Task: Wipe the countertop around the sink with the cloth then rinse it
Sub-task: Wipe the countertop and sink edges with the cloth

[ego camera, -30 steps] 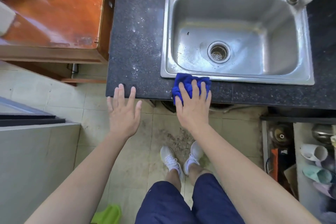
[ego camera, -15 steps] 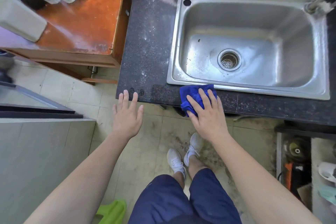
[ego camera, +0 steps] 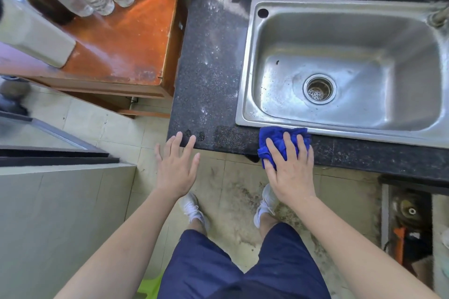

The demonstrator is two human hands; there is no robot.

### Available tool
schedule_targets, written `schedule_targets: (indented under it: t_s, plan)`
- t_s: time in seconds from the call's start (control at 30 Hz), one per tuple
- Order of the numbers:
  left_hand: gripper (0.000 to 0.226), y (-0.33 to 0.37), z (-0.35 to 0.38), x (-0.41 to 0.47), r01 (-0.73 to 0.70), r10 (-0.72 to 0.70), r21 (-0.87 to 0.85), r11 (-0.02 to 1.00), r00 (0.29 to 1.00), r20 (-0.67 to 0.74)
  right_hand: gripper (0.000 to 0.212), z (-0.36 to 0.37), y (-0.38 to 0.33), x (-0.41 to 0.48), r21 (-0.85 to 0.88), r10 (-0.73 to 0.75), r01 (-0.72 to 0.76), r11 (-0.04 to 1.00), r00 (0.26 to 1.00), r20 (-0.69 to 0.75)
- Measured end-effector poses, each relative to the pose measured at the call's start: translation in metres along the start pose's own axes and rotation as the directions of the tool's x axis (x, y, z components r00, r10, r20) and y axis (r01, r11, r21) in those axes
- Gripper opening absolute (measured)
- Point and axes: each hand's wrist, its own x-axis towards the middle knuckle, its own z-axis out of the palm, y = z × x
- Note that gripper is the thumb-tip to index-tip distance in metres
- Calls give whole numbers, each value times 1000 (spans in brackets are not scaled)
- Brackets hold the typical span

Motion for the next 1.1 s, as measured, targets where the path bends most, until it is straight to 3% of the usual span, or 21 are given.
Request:
schedule_targets:
  t_s: [0.27, 0.47, 0.63, 0.83, 0.93, 1.1]
  plan:
    - [55, -62, -9, 24, -294, 292, 104, 950, 956, 37, 55, 20, -106, 21, 14, 94, -94, 995, 996, 3]
    - [62, -129, -37, 59, -101, 101, -23, 995, 995, 12, 55, 33, -203, 71, 50, 40, -42, 998, 998, 56]
    - [65, -152, -55, 98, -158, 159, 37, 987, 987, -5, 58, 18, -205, 132, 63, -165, 157, 986, 973, 164]
    - [58, -135, -74, 138, -138, 139, 19, 990, 989, -41, 56, 5, -224, 211, 63, -58, 46, 997, 977, 203]
    - [57, -131, -76, 155, -79, 77, -25, 997, 995, -61, 54, 16, -237, 195, 96, -43, 28, 995, 986, 161]
    - [59, -118, -80, 183, -37, 36, -19, 999, 998, -57, 51, 36, -232, 98, 135, -214, 201, 970, 973, 84]
